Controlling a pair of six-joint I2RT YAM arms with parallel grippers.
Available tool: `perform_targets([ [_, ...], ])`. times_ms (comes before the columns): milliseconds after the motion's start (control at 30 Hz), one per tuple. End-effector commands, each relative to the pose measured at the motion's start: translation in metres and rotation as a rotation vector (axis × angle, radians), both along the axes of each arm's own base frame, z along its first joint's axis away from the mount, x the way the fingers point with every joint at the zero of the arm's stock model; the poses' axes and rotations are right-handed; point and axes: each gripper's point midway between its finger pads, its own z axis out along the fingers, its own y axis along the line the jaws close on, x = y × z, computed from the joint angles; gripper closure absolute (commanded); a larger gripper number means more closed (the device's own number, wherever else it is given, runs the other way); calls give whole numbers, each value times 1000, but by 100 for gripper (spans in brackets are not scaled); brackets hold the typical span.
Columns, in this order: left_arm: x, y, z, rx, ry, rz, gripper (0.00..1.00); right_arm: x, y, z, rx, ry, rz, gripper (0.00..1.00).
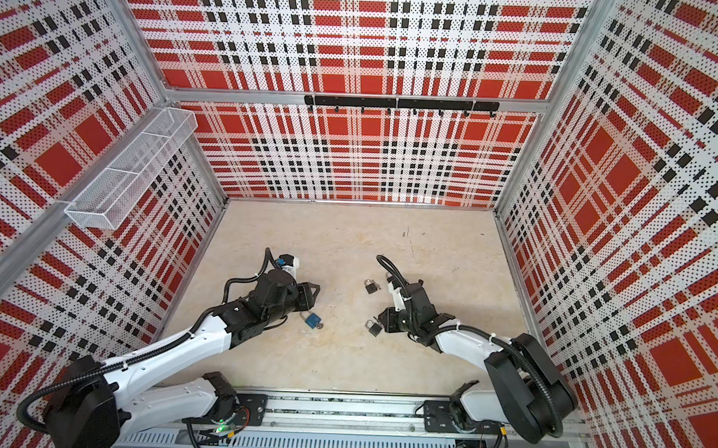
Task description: Lock with the key
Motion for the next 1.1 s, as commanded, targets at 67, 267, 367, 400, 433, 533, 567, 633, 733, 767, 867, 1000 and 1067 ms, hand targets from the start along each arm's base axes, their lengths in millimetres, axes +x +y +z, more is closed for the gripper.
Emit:
perform_targets([
  [67,-2,22,7,39,-15,64,58,5,16,30,-30,-112,65,78],
  [267,-15,61,-6,88,74,162,56,-9,57,40,-130,-193,213,69],
  [367,-23,79,-12,105,115,211,56,-12,82,40,-178,-235,292,67],
  [400,-25,83,-13,102,115,222,56,-12,90,39,-187,-240,310,66],
  [433,-27,87,-14,98,117,234,56,-12,97,37,-201,-246,324,65],
  [533,-31,102,-14,70,119,284,55,-11,120,31,-229,-266,388,58],
  [567,-32,106,-14,60,123,297,55,-11,127,29,-243,-264,404,58],
  [633,-33,116,-13,40,129,325,55,-10,140,26,-266,-265,438,56],
  [733,-34,128,-10,11,123,357,54,-10,160,21,-301,-279,486,54],
  [767,-34,131,-8,-2,117,363,54,-10,166,18,-311,-278,501,53],
  [867,-32,142,-3,-32,107,391,53,-8,182,14,-317,-273,526,53],
  [1000,-29,148,0,-62,107,400,53,-5,196,7,-328,-268,549,50],
  [1067,-27,151,-1,-69,110,405,53,-6,202,4,-332,-265,563,50],
])
